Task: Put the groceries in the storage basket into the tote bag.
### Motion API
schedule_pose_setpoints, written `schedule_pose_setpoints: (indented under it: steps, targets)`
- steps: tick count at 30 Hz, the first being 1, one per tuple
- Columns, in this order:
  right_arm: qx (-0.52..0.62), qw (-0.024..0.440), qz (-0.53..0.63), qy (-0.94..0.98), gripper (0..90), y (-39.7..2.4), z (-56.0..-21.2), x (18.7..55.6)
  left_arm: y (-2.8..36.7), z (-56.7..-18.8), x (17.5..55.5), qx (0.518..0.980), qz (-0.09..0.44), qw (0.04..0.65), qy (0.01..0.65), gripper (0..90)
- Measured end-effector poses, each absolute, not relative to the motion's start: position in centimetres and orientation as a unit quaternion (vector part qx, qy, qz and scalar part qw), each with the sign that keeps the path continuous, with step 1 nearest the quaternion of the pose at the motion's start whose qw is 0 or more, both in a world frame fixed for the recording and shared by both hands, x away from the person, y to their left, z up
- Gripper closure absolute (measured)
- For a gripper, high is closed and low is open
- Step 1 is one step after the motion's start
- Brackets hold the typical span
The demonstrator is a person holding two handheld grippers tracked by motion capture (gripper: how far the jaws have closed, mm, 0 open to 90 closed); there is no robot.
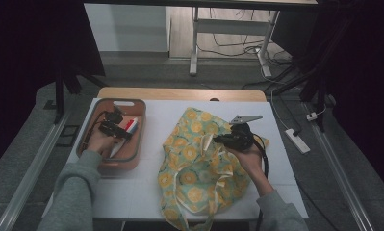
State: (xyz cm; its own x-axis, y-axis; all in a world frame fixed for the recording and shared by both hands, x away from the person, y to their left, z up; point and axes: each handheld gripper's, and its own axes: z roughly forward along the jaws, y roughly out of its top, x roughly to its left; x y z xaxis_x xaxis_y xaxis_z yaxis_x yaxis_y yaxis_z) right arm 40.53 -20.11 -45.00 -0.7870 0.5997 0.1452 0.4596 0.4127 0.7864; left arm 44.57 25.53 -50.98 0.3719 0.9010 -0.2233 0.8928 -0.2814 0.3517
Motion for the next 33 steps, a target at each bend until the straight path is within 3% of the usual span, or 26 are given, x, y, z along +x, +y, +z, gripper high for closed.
schedule_pose_setpoints:
  steps: [9,14,23,33]
  targets:
    - [0.316,0.08,0.44,0.836,88.4,-20.1,-44.9,40.5,25.5,-50.8,44.5,0.795,0.004,0.215,0.567,71.3]
    - [0.314,0.082,0.443,0.835,88.4,-20.2,-44.8,40.4,25.9,-50.7,44.1,0.793,0.027,0.208,0.572,72.4]
    - [0.313,0.082,0.446,0.835,88.3,-20.1,-44.7,40.4,27.1,-48.0,42.7,0.776,0.069,0.273,0.565,72.8]
    - [0.311,0.083,0.446,0.835,88.3,-20.0,-44.7,40.3,28.0,-42.5,39.7,0.757,0.125,0.365,0.528,72.9]
